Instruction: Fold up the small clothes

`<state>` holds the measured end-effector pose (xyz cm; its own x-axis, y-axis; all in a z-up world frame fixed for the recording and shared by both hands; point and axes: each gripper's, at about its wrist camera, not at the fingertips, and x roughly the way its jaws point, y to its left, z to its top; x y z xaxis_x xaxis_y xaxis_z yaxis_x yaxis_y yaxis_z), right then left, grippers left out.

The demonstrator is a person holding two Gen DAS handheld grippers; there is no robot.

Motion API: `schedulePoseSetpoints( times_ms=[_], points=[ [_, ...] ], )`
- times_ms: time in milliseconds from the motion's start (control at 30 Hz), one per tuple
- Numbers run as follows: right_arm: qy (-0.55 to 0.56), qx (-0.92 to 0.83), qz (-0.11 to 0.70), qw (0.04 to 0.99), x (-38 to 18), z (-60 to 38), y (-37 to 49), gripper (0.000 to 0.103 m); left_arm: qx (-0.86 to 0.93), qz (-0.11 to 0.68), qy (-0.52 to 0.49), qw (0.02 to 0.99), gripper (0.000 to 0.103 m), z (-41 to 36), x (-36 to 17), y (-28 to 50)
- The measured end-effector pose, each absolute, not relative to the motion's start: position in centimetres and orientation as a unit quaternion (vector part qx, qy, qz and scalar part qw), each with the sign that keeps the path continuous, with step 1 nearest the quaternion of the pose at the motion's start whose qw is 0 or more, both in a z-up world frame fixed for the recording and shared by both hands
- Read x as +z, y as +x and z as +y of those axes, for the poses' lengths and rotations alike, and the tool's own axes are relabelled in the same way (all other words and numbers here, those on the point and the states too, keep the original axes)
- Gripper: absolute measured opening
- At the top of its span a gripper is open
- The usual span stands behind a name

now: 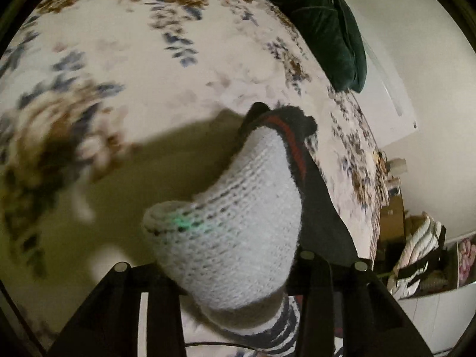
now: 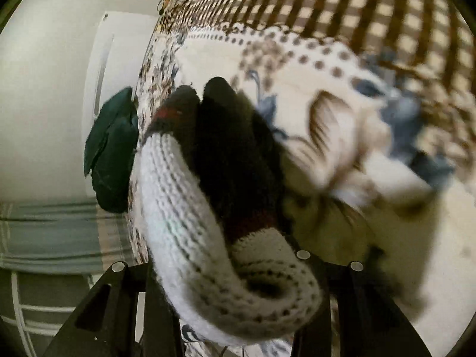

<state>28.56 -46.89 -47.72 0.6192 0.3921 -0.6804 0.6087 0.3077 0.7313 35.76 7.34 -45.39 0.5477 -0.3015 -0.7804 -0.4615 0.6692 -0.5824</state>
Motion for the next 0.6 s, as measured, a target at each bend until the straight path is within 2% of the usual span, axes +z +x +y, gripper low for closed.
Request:
schedulePoseSetpoints(
  times_ms=[133,233,267,367,500,600],
  points=[
    [0.577,-0.09,0.479,0.656,-49.6,-47.5,23.3,0.043,0.058,0.542,-0.409,0.732,0.041,8.5,-50.1,31.3],
    [0.594,-0.105,0.523,0.601,-53.0,-48.2,21.2,0.061,0.052,0.554,-0.433,0.709,0.052,9.2,-52.7,29.5],
    [0.599,-0.112,0.527,0.593,-53.3,-48.6,20.3,0.063,0.051,0.553,-0.435,0.709,0.056,9.2,-52.4,29.1],
    [0.561,-0.119,0.541,0.615,-51.0,-48.9,18.8,0.075,0.048,0.565,-0.38,0.731,0.058,8.5,-49.4,28.4],
    [0.437,-0.146,0.57,0.681,-44.8,-48.7,19.2,0.075,0.041,0.572,-0.314,0.757,0.071,7.5,-44.5,28.8],
    [0.354,-0.146,0.561,0.734,-40.8,-48.8,23.0,0.075,0.025,0.563,-0.283,0.776,0.072,6.6,-42.1,31.2]
  ],
)
